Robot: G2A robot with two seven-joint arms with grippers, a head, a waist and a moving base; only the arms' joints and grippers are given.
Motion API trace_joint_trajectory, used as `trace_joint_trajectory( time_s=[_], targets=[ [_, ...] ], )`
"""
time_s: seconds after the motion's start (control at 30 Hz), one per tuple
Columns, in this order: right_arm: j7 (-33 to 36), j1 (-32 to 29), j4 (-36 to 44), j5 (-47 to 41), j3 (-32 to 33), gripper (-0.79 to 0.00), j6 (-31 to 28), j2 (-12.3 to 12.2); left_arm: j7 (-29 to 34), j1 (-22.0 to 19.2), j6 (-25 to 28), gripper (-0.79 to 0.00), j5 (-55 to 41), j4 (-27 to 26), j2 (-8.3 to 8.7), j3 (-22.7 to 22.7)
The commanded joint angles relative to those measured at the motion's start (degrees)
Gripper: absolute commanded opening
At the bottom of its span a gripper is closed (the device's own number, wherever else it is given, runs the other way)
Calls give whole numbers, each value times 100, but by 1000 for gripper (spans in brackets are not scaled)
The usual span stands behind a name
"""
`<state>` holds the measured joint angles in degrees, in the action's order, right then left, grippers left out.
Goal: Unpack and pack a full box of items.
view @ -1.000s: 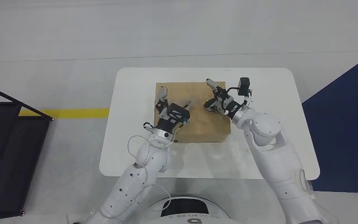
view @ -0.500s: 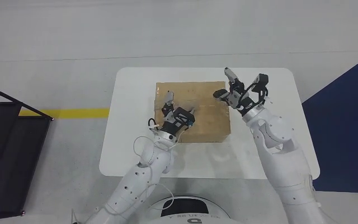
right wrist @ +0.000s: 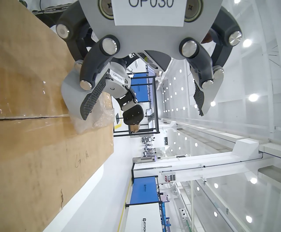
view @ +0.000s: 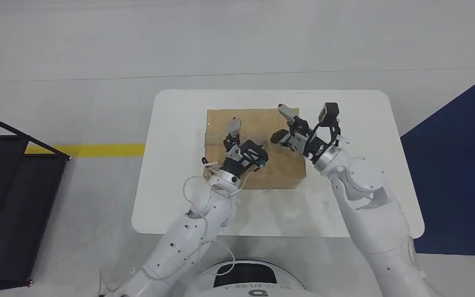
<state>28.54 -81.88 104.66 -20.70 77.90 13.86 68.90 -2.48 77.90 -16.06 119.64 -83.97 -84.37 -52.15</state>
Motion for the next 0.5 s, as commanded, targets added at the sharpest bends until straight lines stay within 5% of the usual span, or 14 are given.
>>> trace_joint_trajectory(
  time_s=[0.0,0.47],
  targets=[
    [29,76,-44,25,-59,0,127,1,9,-47,5,0,-47,58,-18,18],
    [-117,809,-453,281,-655,0,767,65,-146,-133,145,0,-41,212,-47,-7]
  ],
)
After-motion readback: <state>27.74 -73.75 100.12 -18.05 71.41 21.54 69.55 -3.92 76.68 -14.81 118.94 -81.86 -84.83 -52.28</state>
